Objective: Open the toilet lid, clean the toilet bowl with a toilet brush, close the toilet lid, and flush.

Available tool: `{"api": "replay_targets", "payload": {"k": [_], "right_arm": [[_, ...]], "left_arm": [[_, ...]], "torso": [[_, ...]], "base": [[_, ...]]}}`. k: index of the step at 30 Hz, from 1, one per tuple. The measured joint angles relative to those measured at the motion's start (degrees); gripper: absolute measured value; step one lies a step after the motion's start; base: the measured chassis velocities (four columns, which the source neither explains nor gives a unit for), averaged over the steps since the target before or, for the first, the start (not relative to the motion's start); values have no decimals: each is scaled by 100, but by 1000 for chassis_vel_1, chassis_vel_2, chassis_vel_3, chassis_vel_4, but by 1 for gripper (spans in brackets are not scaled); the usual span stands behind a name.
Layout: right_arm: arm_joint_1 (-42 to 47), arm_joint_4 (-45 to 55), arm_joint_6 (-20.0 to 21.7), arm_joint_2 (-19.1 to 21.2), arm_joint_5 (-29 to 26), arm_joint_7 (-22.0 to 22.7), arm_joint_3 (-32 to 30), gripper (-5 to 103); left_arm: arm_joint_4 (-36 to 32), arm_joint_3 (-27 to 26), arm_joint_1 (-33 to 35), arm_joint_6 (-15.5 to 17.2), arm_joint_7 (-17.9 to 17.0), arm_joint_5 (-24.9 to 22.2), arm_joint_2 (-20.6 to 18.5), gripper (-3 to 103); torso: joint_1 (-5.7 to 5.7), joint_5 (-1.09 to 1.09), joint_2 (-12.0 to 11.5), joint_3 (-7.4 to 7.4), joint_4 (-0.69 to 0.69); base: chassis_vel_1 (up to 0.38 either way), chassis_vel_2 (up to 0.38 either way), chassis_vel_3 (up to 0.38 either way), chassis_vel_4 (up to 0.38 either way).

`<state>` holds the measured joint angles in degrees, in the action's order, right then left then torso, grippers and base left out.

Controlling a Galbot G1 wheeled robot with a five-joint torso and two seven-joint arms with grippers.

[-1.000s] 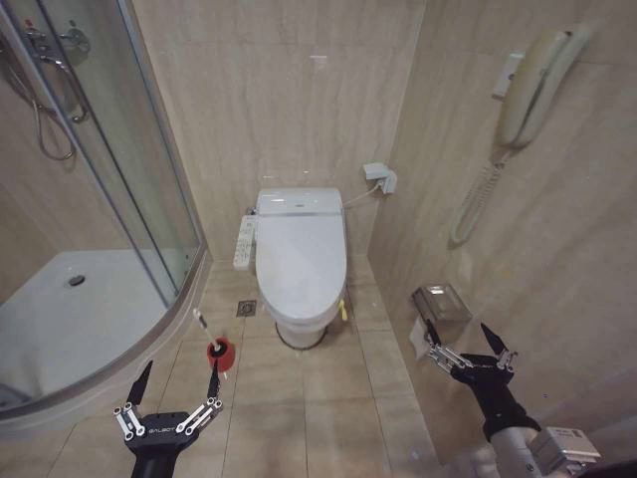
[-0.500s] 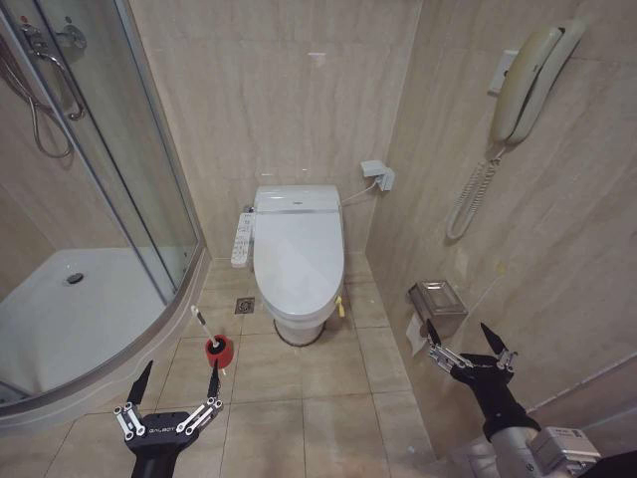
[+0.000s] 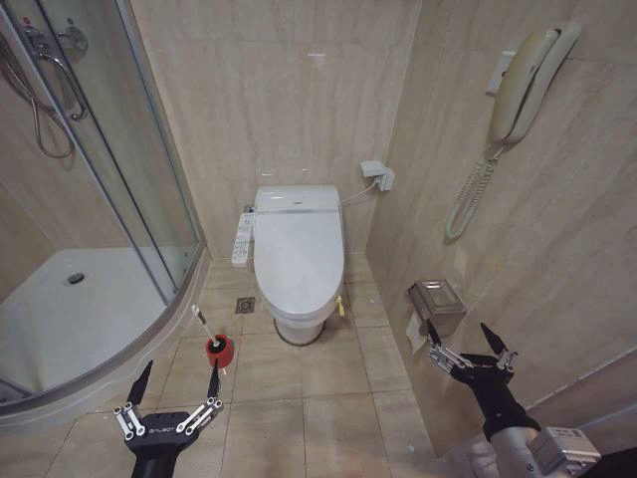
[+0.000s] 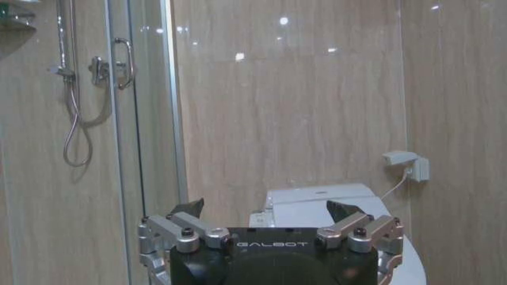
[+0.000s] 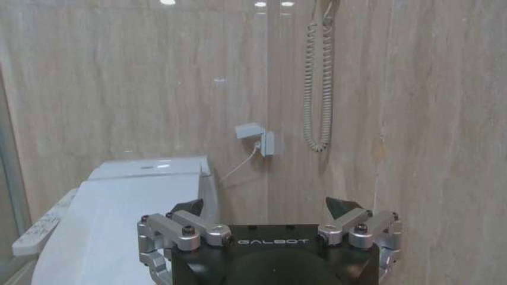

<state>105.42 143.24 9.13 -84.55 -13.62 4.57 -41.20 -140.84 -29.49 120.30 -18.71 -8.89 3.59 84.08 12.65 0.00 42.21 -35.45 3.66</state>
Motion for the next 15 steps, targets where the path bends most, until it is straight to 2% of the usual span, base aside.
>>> {"api": "replay_targets", "payload": {"k": [15], "right_arm": [[0, 0, 0, 0, 0, 0, 0, 100]], "left_arm": [[0, 0, 0, 0, 0, 0, 0, 100]], "torso": [[0, 0, 1, 0, 0]], "base": [[0, 0, 0, 0]]}}
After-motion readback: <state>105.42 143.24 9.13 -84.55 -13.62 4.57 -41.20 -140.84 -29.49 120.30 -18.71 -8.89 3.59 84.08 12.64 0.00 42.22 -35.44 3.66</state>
